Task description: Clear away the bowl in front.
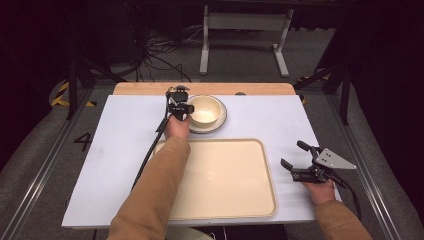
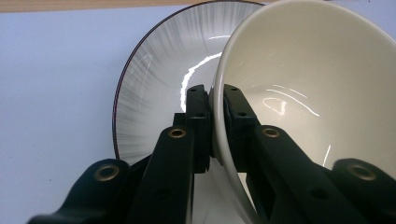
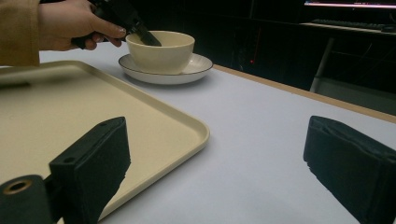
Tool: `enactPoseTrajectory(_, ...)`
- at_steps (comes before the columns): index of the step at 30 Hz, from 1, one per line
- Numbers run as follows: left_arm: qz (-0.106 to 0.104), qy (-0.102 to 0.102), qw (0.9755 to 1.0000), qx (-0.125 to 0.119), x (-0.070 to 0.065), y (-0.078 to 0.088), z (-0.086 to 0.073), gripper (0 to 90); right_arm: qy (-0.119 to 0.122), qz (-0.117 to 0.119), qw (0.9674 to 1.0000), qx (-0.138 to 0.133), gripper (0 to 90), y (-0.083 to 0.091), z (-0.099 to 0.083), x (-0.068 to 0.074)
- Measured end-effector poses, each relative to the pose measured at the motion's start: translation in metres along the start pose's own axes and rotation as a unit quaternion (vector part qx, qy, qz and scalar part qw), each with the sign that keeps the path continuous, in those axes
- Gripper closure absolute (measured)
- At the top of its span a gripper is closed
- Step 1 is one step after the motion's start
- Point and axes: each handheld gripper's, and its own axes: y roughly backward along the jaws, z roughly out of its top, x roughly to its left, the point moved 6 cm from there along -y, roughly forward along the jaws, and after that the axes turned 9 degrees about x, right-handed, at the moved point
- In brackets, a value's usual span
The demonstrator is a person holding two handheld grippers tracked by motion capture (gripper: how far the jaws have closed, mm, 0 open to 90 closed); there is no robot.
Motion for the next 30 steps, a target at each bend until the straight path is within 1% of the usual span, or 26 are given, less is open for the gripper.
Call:
enactPoseTrajectory(4,0.004,-0.009,0.9999,-0.008,-0.003,0.005,0.000,82.9,-0.001,0.000,1.0000,0.000,7.3,0.000,0.000,0.000)
enactPoseTrajectory(8,0.002,-0.020,0.9998,-0.008,-0.005,0.011,0.001,82.1,-0.001,0.000,1.0000,-0.001,7.3,0.000,0.000,0.000)
enactPoseTrajectory(9,-0.001,-0.016,0.9998,-0.008,-0.006,0.012,0.002,82.1,-0.001,0.000,1.0000,-0.001,7.3,0.000,0.000,0.000)
enactPoseTrajectory(11,-0.006,-0.016,0.9998,-0.011,-0.005,0.017,0.002,82.1,-0.001,0.000,1.0000,-0.001,7.3,0.001,0.000,0.000)
enactPoseTrajectory(13,-0.006,-0.016,0.9998,-0.012,-0.005,0.019,0.003,82.1,-0.001,0.000,1.0000,-0.001,7.3,0.001,0.000,0.000)
enactPoseTrajectory(14,-0.007,-0.019,0.9997,-0.013,-0.004,0.022,0.004,82.1,-0.001,0.000,1.0000,-0.001,7.3,0.001,0.000,0.000)
enactPoseTrajectory(16,-0.010,-0.018,0.9996,-0.017,-0.004,0.028,0.005,82.1,-0.001,0.000,1.0000,-0.001,7.3,0.001,0.000,0.000)
enactPoseTrajectory(19,-0.012,-0.020,0.9996,-0.016,-0.003,0.035,0.007,82.2,-0.001,0.000,1.0000,-0.001,7.4,0.001,0.000,0.000)
enactPoseTrajectory(20,-0.012,-0.025,0.9995,-0.015,-0.003,0.036,0.007,82.2,-0.001,0.000,1.0000,-0.001,7.3,0.001,0.000,0.000)
enactPoseTrajectory(23,0.000,-0.044,0.9990,-0.005,-0.006,0.045,0.009,81.9,-0.001,0.000,1.0000,-0.002,7.3,0.001,0.000,0.000)
enactPoseTrajectory(25,0.000,-0.052,0.9987,-0.002,-0.008,0.049,0.010,81.9,0.000,0.000,1.0000,-0.003,7.3,0.001,0.000,0.000)
enactPoseTrajectory(27,-0.005,-0.051,0.9987,-0.003,-0.010,0.053,0.010,81.9,0.000,0.000,1.0000,-0.003,7.3,0.001,0.000,0.000)
enactPoseTrajectory(28,-0.005,-0.055,0.9985,-0.004,-0.010,0.056,0.011,81.9,0.000,0.000,1.0000,-0.004,7.4,0.001,0.000,0.000)
enactPoseTrajectory(30,-0.009,-0.053,0.9985,-0.006,-0.011,0.061,0.012,81.9,0.001,-0.001,1.0000,-0.004,7.3,0.001,0.000,0.000)
